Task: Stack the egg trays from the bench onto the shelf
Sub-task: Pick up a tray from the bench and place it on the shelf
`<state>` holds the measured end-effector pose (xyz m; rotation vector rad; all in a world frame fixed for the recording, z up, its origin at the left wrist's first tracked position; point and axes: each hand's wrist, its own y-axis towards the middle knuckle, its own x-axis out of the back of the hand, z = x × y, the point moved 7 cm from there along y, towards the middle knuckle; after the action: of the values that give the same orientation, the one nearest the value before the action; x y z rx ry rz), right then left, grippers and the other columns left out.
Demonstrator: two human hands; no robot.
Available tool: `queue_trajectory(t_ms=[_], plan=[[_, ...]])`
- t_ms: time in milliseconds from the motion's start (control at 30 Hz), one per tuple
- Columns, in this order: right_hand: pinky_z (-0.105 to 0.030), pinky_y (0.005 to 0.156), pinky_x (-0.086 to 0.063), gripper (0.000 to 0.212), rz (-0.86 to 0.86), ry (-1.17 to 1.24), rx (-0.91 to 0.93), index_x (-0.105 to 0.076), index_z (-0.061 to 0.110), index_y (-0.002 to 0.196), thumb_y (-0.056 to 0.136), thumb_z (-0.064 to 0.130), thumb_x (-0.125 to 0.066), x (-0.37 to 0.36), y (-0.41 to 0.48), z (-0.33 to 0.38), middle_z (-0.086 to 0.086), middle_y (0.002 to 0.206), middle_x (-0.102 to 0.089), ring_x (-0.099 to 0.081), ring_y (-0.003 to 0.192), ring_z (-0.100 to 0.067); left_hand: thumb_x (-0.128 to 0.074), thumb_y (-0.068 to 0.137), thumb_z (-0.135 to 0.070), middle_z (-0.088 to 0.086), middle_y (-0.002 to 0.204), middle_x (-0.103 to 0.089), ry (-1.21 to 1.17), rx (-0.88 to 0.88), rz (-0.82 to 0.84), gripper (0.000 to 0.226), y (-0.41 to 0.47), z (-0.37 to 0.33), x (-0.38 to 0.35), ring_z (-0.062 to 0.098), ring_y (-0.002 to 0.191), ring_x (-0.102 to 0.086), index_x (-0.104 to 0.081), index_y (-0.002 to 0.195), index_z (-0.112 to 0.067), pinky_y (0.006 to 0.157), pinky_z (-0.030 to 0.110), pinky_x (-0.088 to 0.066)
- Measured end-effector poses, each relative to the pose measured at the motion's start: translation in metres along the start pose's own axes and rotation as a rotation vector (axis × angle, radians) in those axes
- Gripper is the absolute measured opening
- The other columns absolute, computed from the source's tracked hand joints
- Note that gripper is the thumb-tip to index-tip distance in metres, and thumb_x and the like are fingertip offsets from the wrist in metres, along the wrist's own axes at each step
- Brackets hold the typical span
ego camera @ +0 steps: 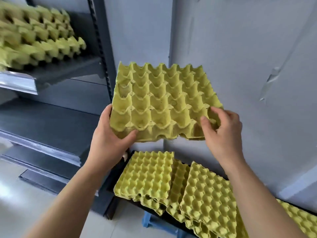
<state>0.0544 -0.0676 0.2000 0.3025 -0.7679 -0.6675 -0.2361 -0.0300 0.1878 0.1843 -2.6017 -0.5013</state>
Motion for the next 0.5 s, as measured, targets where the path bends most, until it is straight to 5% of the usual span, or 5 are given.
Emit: queue_trajectory(t_ms=[200, 367, 500], plan=[[-0.039, 0.102, -0.036, 0.045, -0.030, 0.122, 0.132, -0.057, 0.017, 0.127, 0.088, 0.039, -0.059, -0.036, -0.012, 0.141, -0.015, 0.126, -0.047, -0.043, 0.119, -0.032, -0.079, 0.074, -0.028, -0.019, 0.118, -0.058, 0.014, -0.084, -0.142, 0.082, 0.027, 0.003, 0.148, -0.004, 0.103, -0.056, -0.034, 0.143, -0.030, 0.082, 0.010, -0.043], [-0.036, 0.103, -0.033, 0.054, -0.014, 0.185, 0.205, -0.056, 0.017, 0.129, 0.083, 0.045, -0.057, -0.073, -0.006, 0.233, -0.017, 0.125, -0.049, -0.041, 0.122, -0.031, -0.078, 0.077, -0.027, -0.027, 0.116, -0.056, -0.014, -0.129, -0.245, 0.080, 0.058, 0.008, 0.237, -0.009, 0.103, -0.055, -0.034, 0.144, -0.027, 0.079, -0.003, -0.036], [-0.030, 0.100, -0.033, 0.057, -0.029, 0.233, 0.263, -0.057, 0.019, 0.128, 0.079, 0.047, -0.055, -0.099, 0.011, 0.295, -0.016, 0.125, -0.050, -0.042, 0.120, -0.030, -0.079, 0.076, -0.032, -0.018, 0.124, -0.058, -0.025, -0.153, -0.299, 0.084, 0.093, 0.018, 0.291, -0.003, 0.113, -0.055, -0.033, 0.146, -0.024, 0.093, 0.012, -0.042]])
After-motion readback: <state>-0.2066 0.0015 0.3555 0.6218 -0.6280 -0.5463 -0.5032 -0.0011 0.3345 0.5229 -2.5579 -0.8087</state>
